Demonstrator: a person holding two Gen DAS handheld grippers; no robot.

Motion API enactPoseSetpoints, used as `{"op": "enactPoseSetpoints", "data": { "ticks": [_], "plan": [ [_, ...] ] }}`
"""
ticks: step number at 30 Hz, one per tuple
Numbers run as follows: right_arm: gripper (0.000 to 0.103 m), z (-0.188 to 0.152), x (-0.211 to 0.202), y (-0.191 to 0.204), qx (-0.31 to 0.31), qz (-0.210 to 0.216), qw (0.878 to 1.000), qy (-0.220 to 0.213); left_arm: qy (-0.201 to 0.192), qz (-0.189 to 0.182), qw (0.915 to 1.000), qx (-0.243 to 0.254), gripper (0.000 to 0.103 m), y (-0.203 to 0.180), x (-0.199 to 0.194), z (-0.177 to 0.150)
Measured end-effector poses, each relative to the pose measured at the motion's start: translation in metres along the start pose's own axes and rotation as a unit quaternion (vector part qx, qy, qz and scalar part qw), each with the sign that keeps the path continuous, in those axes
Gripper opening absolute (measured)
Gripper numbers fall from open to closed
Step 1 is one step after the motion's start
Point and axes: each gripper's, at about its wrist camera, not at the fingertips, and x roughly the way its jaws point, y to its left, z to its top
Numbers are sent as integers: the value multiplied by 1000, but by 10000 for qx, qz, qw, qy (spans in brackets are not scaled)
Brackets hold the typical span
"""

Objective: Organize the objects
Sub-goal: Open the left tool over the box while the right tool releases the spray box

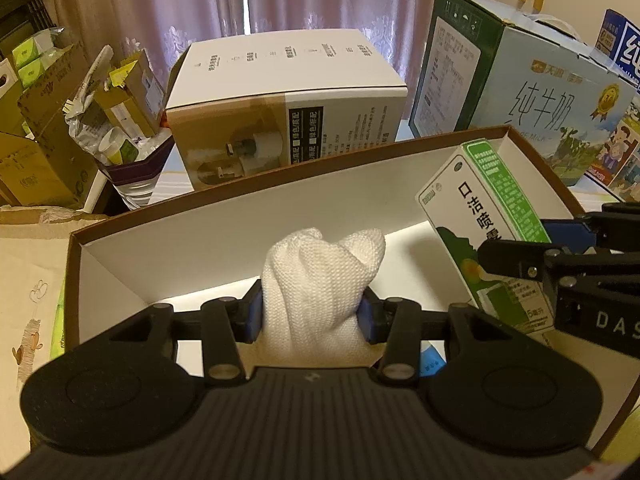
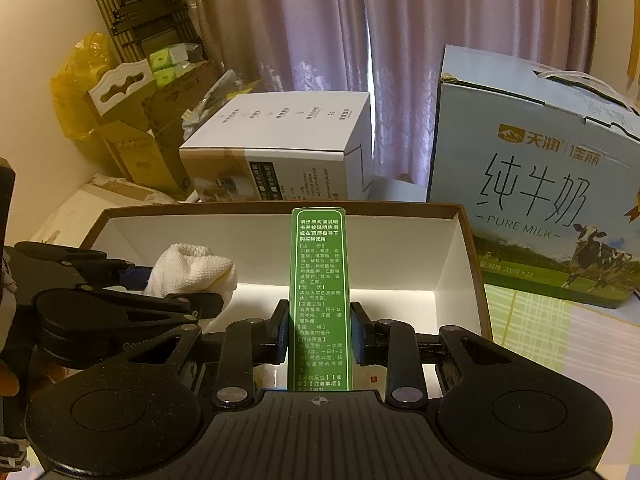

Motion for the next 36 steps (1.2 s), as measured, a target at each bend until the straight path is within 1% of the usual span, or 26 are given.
{"op": "enactPoseSetpoints", "data": {
  "ticks": [3,4,8,10,24,27,29,31,33,36],
  "plan": [
    [27,0,1,-1,12,-14,10000,7,-3,-40,10000,15,46,0,3,0],
    [27,1,1,-2,22,-12,10000,12,18,-38,10000,7,51,0,5,0],
    [27,1,2,-2,23,-15,10000,23,35,7,10000,36,53,2,7,-2],
    [27,1,2,-2,34,-14,10000,28,54,1,10000,11,58,4,8,-3],
    [27,3,8,0,50,-10,10000,42,56,81,9999,-27,60,12,5,-3],
    [27,4,9,1,52,14,10000,-44,57,75,10000,-29,62,13,4,-3],
    [27,3,7,2,29,-28,9998,-219,56,88,9999,-32,66,13,3,-4],
    [30,3,9,1,34,-124,9997,-206,49,102,9999,-39,70,14,2,-7],
    [39,2,8,0,38,-113,9998,-160,51,111,9999,-43,72,15,0,-9],
    [46,-3,3,-1,27,-59,9999,-110,77,101,9999,-32,77,15,-3,-13]
  ]
}}
